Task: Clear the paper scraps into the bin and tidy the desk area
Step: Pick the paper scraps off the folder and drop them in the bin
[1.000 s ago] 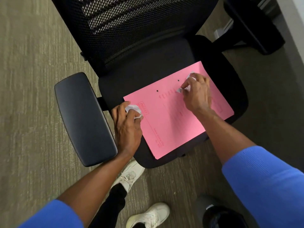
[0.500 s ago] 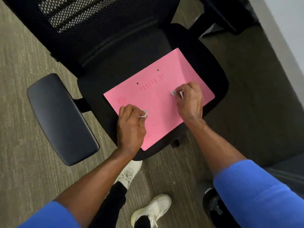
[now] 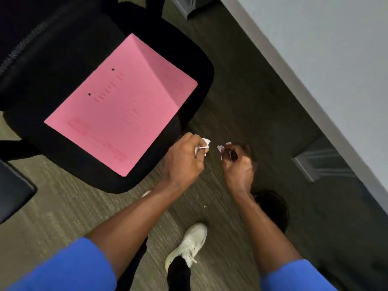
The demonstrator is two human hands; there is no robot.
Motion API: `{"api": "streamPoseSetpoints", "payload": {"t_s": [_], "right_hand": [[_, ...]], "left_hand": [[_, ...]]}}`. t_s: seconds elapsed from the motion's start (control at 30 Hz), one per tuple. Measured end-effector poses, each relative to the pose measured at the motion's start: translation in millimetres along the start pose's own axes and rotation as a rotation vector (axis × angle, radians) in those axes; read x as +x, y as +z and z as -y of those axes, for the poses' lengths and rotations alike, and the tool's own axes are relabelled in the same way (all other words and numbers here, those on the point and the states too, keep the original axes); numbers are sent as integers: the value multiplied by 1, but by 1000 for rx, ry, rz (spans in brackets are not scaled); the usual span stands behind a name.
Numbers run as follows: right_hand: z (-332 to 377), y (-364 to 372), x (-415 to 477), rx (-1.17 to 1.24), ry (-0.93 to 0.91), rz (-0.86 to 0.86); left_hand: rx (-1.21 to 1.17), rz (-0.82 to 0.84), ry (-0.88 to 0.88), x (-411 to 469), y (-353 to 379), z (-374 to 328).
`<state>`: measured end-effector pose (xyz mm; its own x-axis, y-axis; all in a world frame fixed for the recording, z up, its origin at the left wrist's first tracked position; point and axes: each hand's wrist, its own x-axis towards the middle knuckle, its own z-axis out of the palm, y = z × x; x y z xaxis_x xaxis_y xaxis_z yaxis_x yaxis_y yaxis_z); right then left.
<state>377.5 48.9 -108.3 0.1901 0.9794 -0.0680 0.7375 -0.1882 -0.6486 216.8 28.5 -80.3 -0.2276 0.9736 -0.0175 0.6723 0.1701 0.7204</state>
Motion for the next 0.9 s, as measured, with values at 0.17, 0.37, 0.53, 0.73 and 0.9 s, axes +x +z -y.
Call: {"api": "streamPoseSetpoints", "payload": {"t_s": [0.17,0.37,0.53,0.73,0.9], "right_hand": [[-71,-30,-22,17,152,-40],[-145,-56,-59,-25,413,-141],[-205,-73,-87,97,542,-230],[-266,-90,-108,138,641,-208],[-300,-99,-111,90,721,-219]], "left_hand": [[59,197,53,-22,52,-28],[194,447,7,-63,127,-48],[110,576,45,-90,186,-67],[100,652,96,-119,246,-85],[129,665,116,-139,287,-88]]}}
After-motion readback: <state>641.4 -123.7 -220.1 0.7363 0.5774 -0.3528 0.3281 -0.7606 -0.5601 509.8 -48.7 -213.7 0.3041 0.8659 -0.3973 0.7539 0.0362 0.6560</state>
